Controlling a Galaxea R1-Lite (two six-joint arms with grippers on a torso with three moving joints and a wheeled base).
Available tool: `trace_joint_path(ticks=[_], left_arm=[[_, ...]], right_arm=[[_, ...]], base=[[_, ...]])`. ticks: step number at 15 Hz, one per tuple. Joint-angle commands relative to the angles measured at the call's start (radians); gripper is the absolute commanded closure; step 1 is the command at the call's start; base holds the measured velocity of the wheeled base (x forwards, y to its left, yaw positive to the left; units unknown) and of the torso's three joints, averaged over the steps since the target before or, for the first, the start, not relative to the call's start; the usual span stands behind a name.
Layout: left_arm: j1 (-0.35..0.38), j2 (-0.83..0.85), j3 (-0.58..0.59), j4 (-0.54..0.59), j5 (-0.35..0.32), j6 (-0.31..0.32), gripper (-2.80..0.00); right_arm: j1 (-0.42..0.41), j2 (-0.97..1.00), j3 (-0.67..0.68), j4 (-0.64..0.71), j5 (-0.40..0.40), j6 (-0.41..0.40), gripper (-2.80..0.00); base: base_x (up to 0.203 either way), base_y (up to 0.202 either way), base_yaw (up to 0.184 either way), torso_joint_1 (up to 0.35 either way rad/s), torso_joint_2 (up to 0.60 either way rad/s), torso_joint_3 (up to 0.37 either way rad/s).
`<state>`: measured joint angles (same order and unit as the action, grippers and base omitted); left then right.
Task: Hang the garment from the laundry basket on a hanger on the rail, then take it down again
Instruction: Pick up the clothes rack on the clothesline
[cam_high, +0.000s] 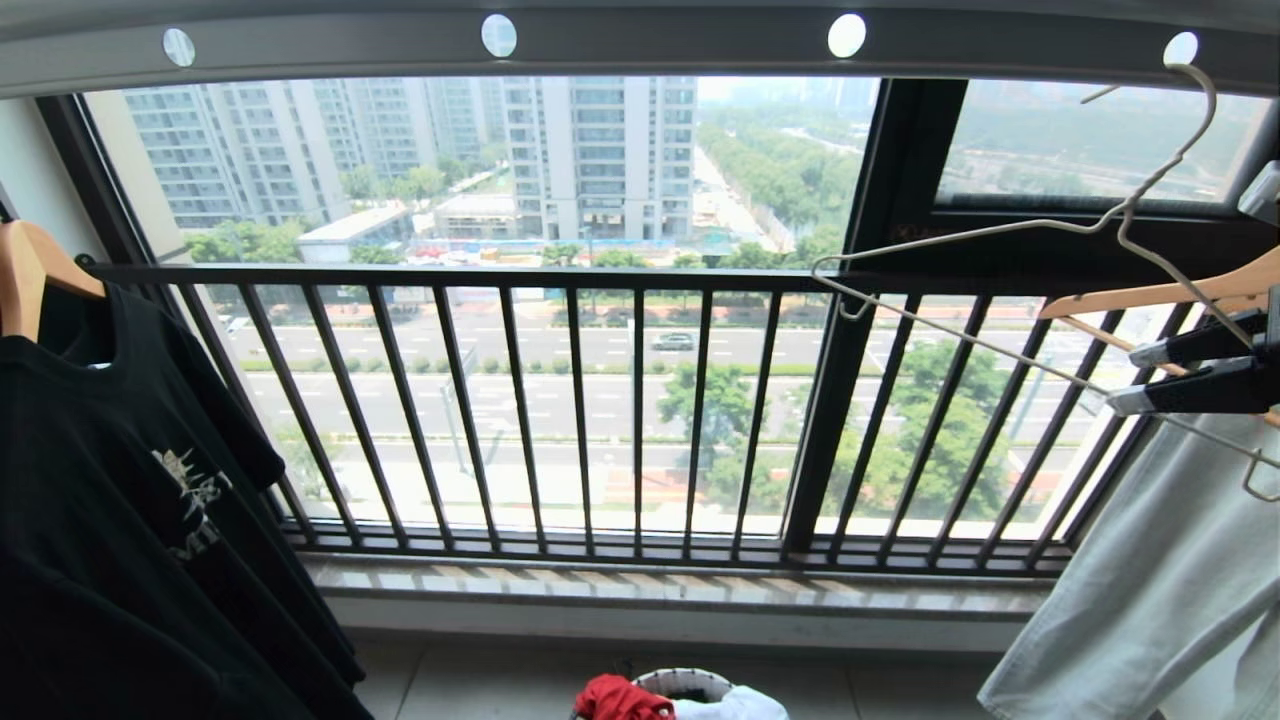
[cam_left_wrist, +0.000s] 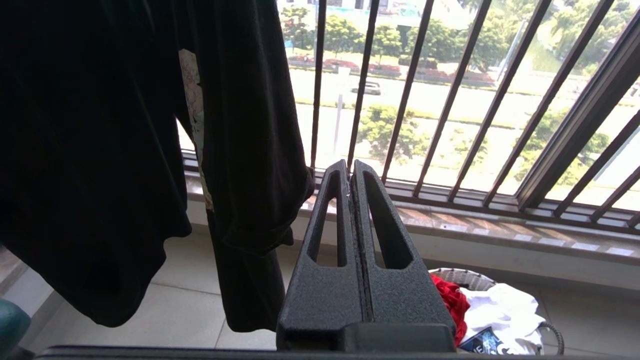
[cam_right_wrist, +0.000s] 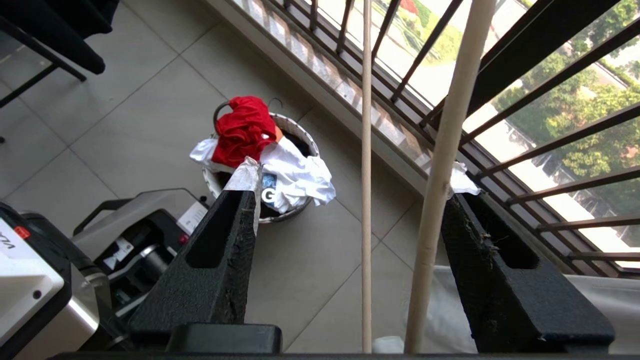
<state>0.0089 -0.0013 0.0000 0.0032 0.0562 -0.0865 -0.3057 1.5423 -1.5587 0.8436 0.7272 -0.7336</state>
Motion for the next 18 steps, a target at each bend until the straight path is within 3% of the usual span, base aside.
trace_joint_path(ticks=[1, 18], left_arm=[[0.000, 0.001, 0.000, 0.000, 0.001, -0.001, 0.00], [0.000, 0.000, 0.000, 0.000, 0.001, -0.001, 0.00]], right_arm=[[0.000, -0.001, 0.000, 0.003, 0.004, -0.003, 0.00], [0.000, -0.037, 0.008, 0.003, 0.005, -0.001, 0.00]], base=[[0.000, 0.000, 0.000, 0.000, 0.00, 0.000], [0.000, 0.000, 0.000, 0.000, 0.00, 0.000]])
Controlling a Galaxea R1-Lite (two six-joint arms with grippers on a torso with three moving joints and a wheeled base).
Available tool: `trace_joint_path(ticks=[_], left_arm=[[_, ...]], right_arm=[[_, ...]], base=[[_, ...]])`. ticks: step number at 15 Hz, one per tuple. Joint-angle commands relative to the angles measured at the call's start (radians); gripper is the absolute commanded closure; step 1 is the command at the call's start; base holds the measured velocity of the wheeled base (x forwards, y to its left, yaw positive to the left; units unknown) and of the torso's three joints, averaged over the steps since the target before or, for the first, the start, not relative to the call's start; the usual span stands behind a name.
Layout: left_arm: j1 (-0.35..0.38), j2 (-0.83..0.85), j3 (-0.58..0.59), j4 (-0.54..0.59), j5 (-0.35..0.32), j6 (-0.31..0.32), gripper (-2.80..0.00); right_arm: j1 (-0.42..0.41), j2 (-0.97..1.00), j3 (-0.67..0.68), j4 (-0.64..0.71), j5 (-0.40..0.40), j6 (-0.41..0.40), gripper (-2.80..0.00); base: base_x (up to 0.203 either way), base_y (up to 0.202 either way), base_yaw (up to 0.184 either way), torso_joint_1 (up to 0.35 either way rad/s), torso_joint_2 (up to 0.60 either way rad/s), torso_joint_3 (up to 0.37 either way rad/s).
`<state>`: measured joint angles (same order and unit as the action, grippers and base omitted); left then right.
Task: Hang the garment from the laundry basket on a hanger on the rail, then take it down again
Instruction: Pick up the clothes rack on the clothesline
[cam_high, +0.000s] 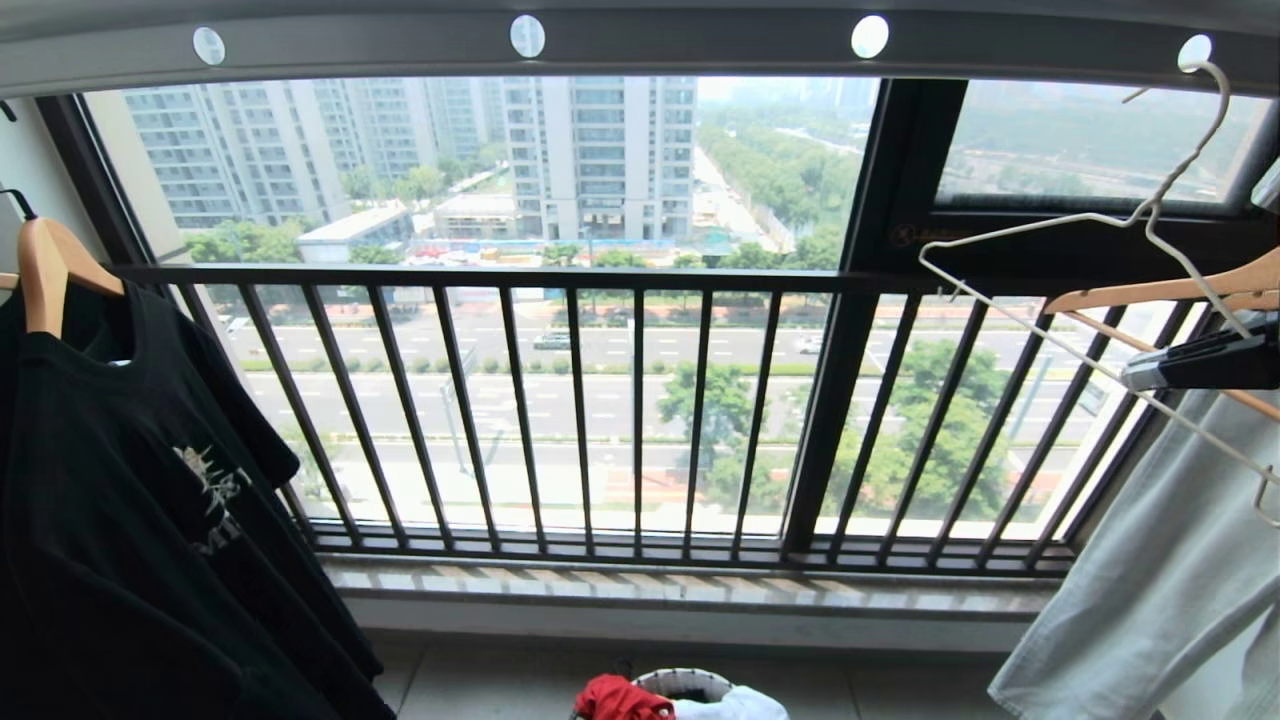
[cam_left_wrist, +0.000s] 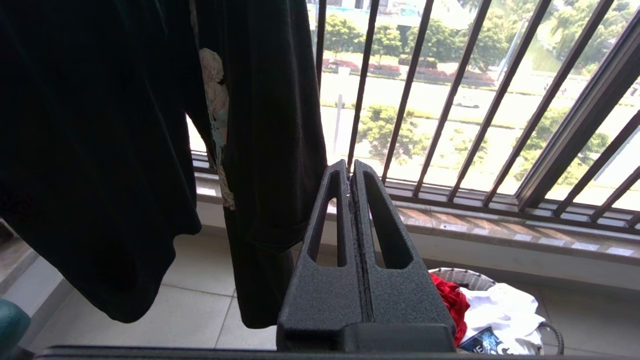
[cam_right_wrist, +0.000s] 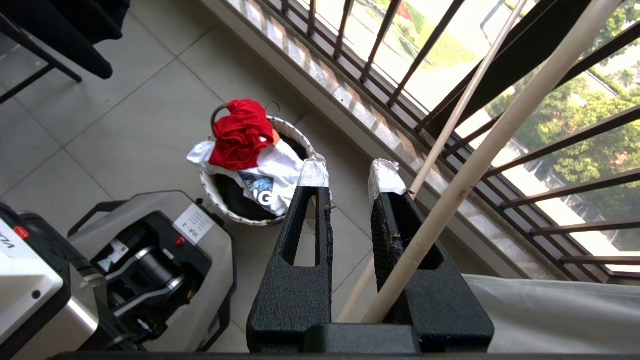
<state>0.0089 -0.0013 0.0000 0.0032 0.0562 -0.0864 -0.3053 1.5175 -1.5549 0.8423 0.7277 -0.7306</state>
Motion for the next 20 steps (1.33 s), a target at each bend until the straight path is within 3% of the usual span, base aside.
trace_joint_path(ticks=[1, 20], left_arm=[[0.000, 0.001, 0.000, 0.000, 0.001, -0.001, 0.00], [0.000, 0.000, 0.000, 0.000, 0.001, -0.001, 0.00]], right_arm=[[0.000, -0.019, 0.006, 0.004, 0.006, -0.005, 0.00], [0.000, -0.240, 0.086, 0.006, 0.008, -0.033, 0.00]], base=[[0.000, 0.000, 0.000, 0.000, 0.00, 0.000], [0.000, 0.000, 0.000, 0.000, 0.00, 0.000]])
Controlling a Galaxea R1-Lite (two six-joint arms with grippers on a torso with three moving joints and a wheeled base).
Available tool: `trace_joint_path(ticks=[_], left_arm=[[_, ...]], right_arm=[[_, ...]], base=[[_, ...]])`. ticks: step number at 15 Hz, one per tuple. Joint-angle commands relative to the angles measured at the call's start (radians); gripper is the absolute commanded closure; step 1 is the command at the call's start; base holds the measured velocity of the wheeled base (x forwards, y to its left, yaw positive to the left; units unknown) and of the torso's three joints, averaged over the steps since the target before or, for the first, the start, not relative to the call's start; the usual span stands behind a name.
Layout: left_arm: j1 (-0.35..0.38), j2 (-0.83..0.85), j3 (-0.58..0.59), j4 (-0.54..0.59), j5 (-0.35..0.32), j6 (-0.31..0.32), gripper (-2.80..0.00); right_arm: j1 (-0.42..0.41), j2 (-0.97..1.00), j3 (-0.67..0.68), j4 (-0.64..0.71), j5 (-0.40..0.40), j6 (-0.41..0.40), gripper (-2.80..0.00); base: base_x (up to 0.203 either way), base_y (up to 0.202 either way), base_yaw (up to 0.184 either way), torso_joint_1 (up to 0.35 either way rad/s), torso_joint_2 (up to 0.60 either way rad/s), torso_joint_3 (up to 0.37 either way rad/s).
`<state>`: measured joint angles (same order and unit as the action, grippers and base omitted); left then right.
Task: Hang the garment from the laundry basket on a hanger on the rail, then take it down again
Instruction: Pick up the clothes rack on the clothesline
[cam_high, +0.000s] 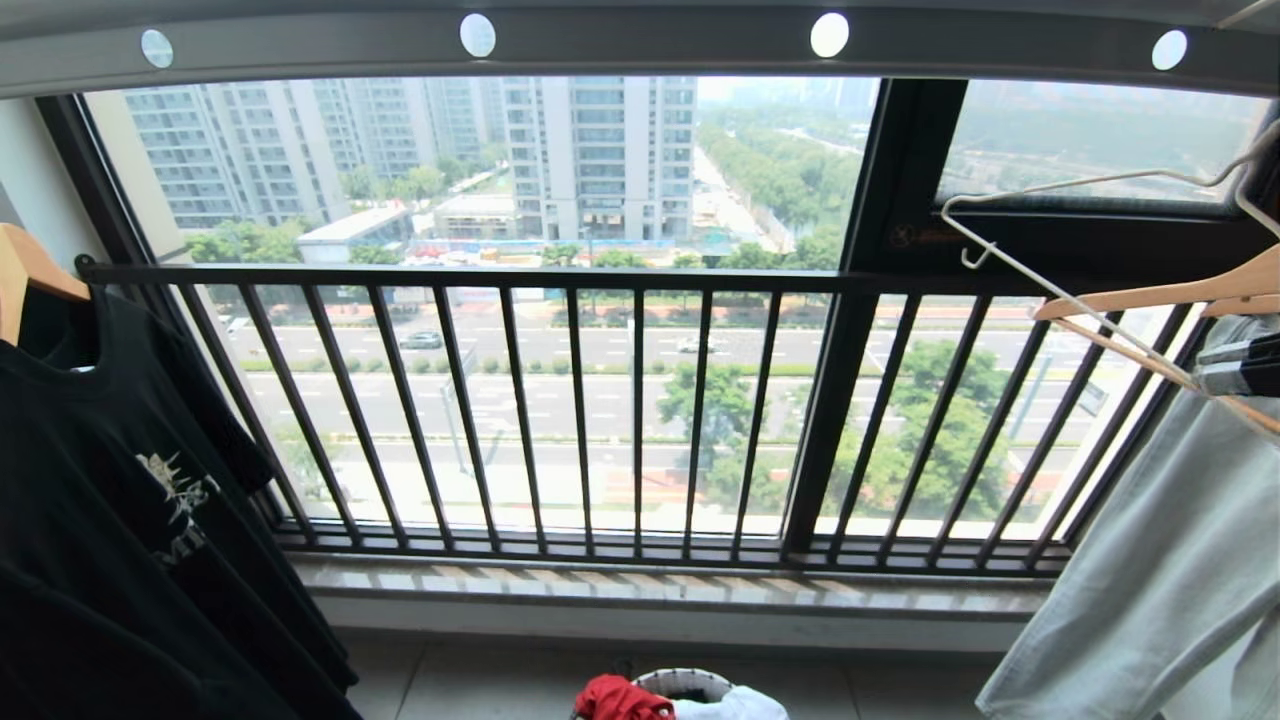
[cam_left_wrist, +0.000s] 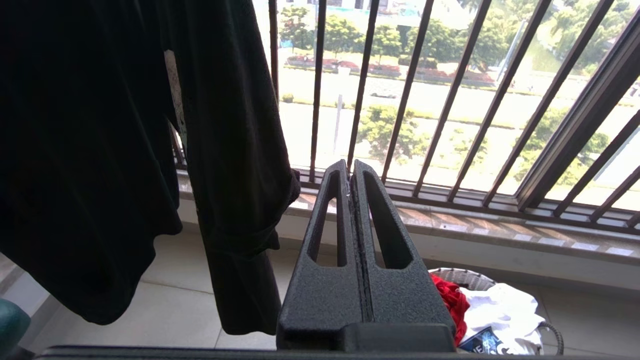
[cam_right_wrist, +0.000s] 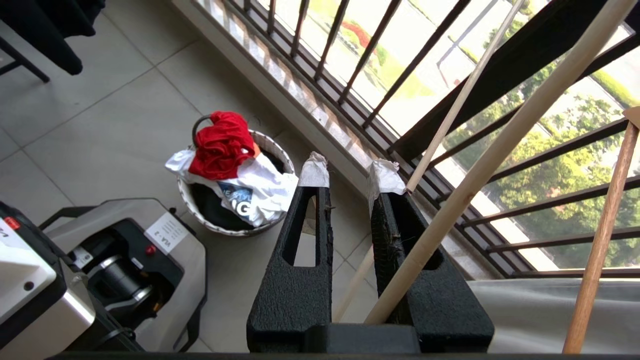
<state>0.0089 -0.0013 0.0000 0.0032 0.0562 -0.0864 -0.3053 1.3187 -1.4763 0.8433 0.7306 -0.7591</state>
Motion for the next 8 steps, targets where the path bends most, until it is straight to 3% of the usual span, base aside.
trace_joint_path(ticks=[1, 8], left_arm=[[0.000, 0.001, 0.000, 0.000, 0.001, -0.001, 0.00], [0.000, 0.000, 0.000, 0.000, 0.001, -0.001, 0.00]], right_arm=[[0.000, -0.065, 0.016, 0.005, 0.005, -0.005, 0.00], [0.000, -0.227, 0.157, 0.006, 0.055, 0.007, 0.00]], base=[[0.000, 0.000, 0.000, 0.000, 0.00, 0.000], [0.000, 0.000, 0.000, 0.000, 0.00, 0.000]])
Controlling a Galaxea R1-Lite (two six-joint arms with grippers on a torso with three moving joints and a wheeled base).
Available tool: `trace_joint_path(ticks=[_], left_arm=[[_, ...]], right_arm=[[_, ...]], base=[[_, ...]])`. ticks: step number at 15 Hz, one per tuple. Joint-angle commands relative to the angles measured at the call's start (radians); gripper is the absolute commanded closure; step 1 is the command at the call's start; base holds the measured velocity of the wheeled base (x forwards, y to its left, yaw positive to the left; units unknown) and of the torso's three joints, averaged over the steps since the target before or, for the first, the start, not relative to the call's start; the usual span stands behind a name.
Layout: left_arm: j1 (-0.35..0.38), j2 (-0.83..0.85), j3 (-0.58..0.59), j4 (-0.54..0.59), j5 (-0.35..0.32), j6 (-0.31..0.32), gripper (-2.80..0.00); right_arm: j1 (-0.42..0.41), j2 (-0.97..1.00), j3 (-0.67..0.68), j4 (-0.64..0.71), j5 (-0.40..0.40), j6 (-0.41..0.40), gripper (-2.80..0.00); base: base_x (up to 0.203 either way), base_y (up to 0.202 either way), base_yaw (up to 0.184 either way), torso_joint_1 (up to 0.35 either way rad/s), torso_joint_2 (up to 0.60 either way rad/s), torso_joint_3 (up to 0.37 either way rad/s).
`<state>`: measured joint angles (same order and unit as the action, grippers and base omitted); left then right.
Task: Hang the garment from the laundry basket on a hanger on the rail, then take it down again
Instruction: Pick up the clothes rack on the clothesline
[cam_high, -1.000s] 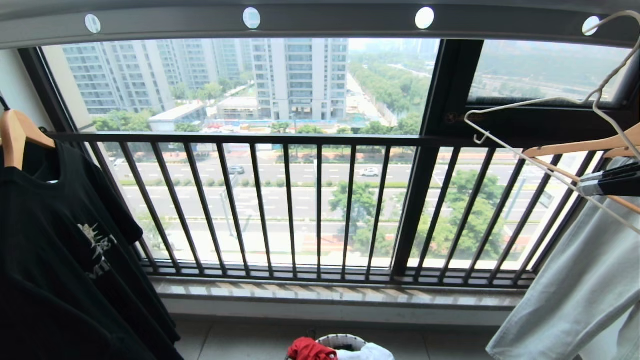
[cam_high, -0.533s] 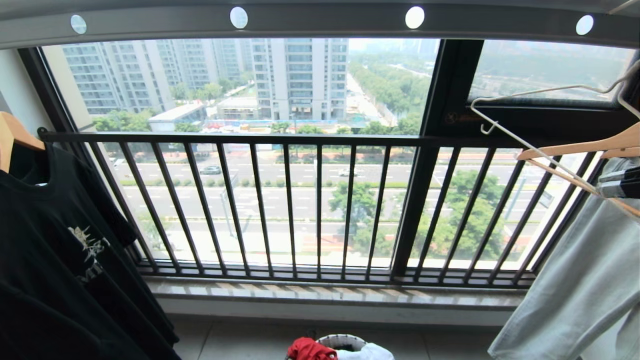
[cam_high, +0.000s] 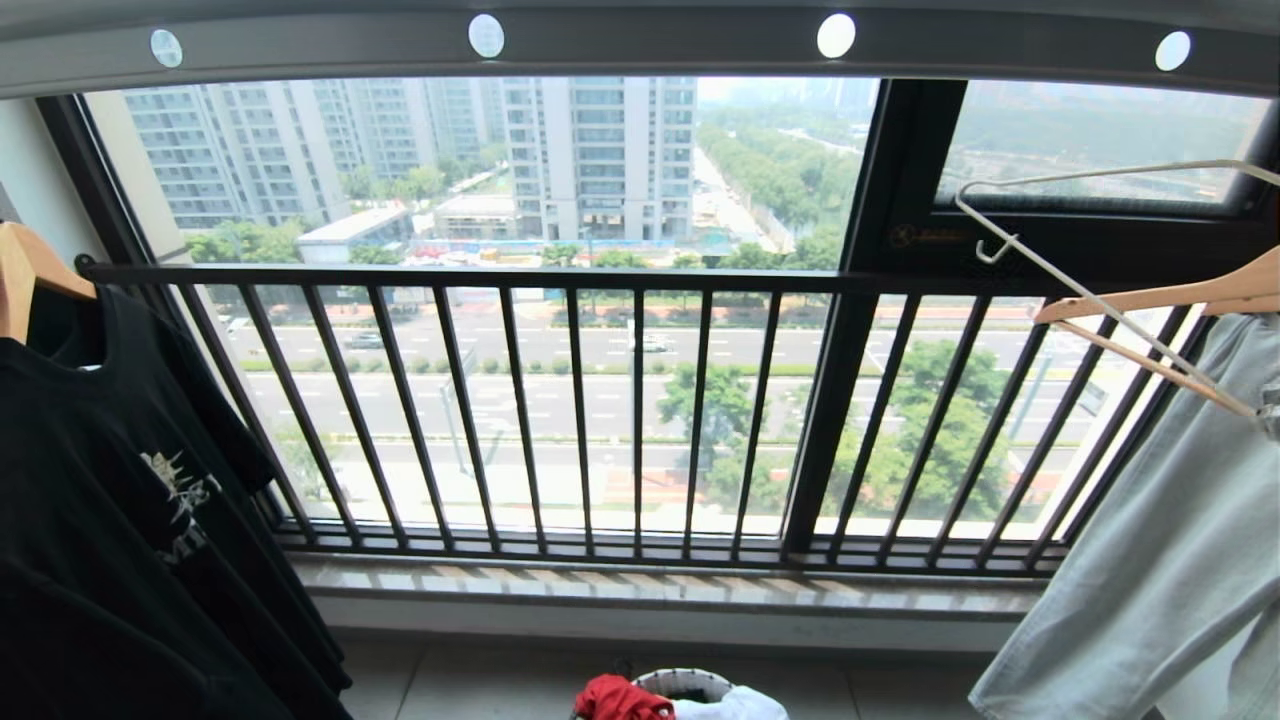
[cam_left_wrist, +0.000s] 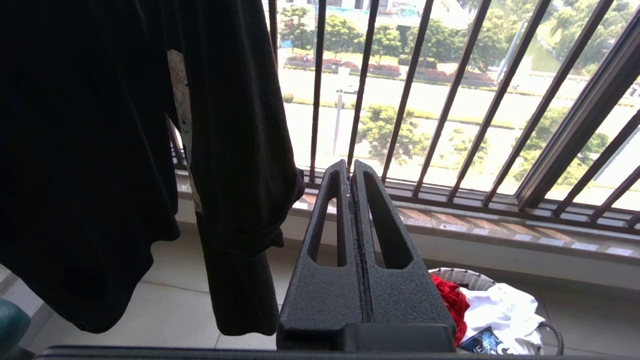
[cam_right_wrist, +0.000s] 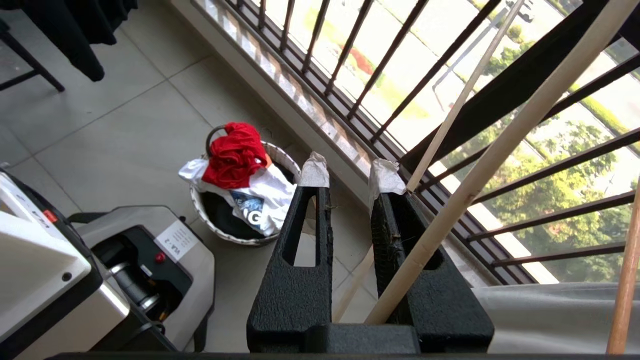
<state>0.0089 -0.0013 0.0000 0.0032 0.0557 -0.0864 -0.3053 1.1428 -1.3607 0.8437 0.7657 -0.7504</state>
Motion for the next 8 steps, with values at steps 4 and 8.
trace_joint_path(ticks=[4, 8], left_arm=[[0.000, 0.000, 0.000, 0.000, 0.001, -0.001, 0.00], [0.000, 0.001, 0.000, 0.000, 0.001, -0.001, 0.00]], right_arm=[[0.000, -0.122, 0.202, 0.005, 0.161, 0.078, 0.00], [0.001, -0.084, 0.339, -0.005, 0.272, 0.086, 0.00]], base=[[0.000, 0.000, 0.000, 0.000, 0.00, 0.000], [0.000, 0.000, 0.000, 0.000, 0.00, 0.000]])
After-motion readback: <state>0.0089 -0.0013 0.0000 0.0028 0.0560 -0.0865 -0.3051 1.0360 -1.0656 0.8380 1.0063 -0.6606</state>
